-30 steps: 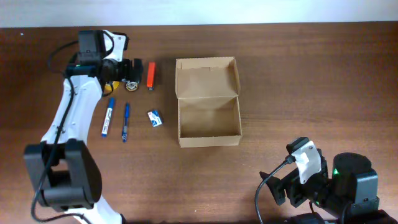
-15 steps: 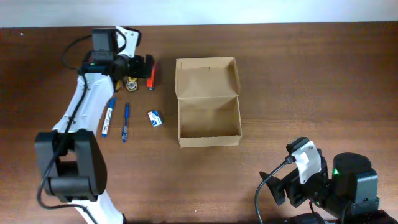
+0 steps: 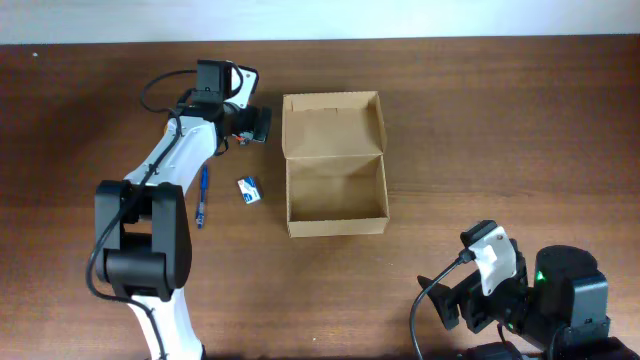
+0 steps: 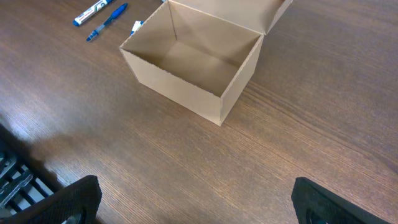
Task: Pack container
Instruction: 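Reach the left gripper over the red stapler and lower onto it, then close the left gripper on the red stapler and lift it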
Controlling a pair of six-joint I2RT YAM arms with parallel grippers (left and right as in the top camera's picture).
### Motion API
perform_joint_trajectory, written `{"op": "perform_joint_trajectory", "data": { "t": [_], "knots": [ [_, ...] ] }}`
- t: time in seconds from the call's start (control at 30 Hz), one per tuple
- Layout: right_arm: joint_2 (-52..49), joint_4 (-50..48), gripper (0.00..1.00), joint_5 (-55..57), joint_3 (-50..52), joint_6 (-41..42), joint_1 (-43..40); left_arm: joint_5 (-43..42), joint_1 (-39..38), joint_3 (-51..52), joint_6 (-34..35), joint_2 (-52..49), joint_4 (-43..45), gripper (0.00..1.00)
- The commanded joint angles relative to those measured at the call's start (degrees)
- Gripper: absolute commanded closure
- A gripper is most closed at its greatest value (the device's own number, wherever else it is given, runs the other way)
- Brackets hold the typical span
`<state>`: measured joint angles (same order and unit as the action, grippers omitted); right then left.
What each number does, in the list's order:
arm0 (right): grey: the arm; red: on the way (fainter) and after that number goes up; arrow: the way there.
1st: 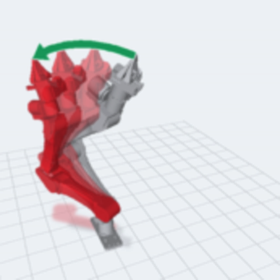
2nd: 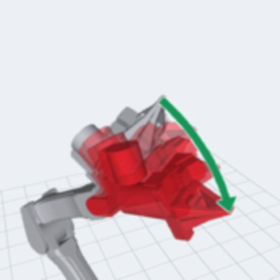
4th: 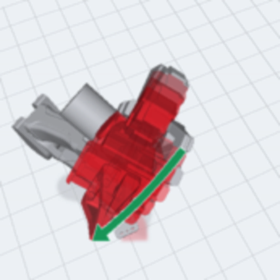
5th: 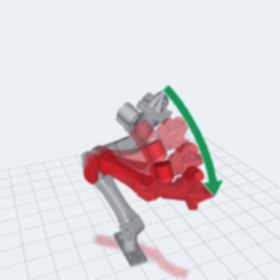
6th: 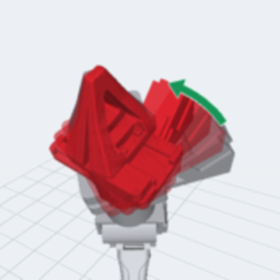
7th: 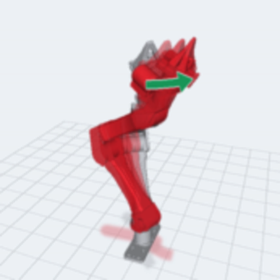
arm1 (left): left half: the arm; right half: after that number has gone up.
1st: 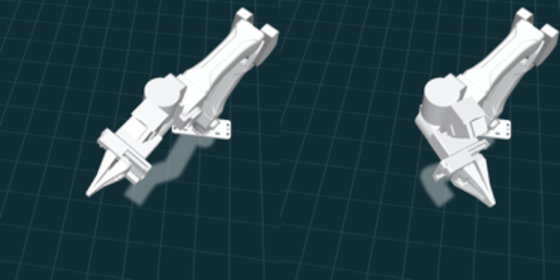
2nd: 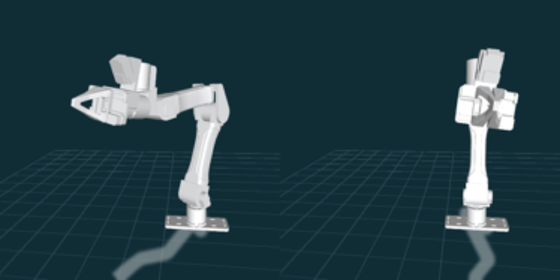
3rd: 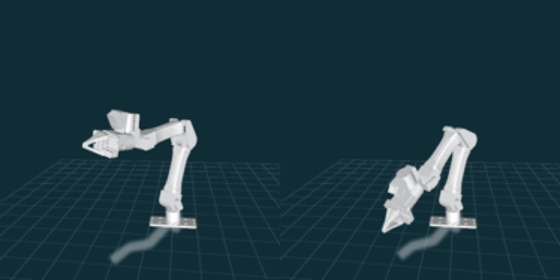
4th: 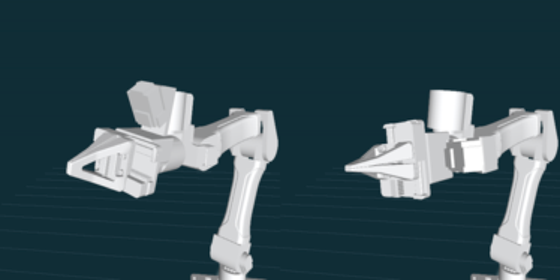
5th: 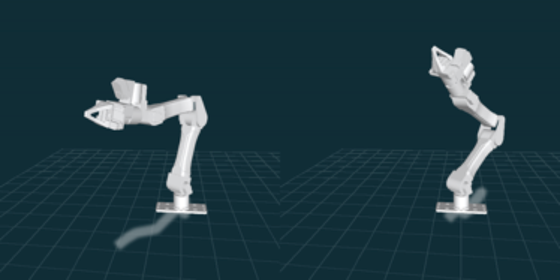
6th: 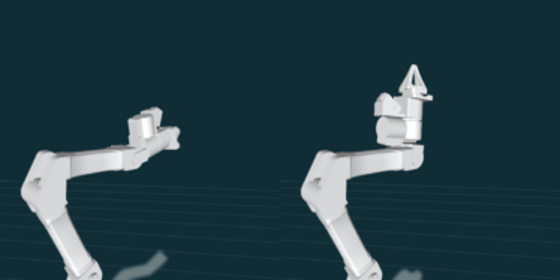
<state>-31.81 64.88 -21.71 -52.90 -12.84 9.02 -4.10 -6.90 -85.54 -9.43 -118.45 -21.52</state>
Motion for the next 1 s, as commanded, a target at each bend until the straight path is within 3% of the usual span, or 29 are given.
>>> {"op": "perform_joint_trajectory", "data": {
  "t": [0.0,0.23,0.27,0.4,0.73,0.97],
  "knots": [
    [0.3,-0.2,0.01,0.5,0.2,0.0,-0.4,3.0,0.3,-1.4,-0.3,-2.0,0.3,0.01],
    [0.3,-0.2,0.01,0.5,0.2,0.0,-0.4,3.1,0.3,-1.4,-0.3,-4.4,1.0,0.11],
    [0.3,-0.2,0.01,0.5,0.2,0.0,-0.4,3.1,0.3,-1.4,-0.3,-4.5,1.2,0.18],
    [0.3,-0.2,0.01,0.5,0.2,0.0,-0.4,3.0,0.3,-1.4,-0.3,-5.0,1.9,0.28],
    [0.3,-0.2,0.01,0.5,0.2,0.0,-0.4,2.9,0.3,-1.4,-0.3,-7.1,1.7,0.35],
    [0.3,-0.2,0.01,0.5,0.2,0.0,-0.4,2.9,0.3,-1.4,-0.3,-7.2,1.6,0.48]
  ]
}}
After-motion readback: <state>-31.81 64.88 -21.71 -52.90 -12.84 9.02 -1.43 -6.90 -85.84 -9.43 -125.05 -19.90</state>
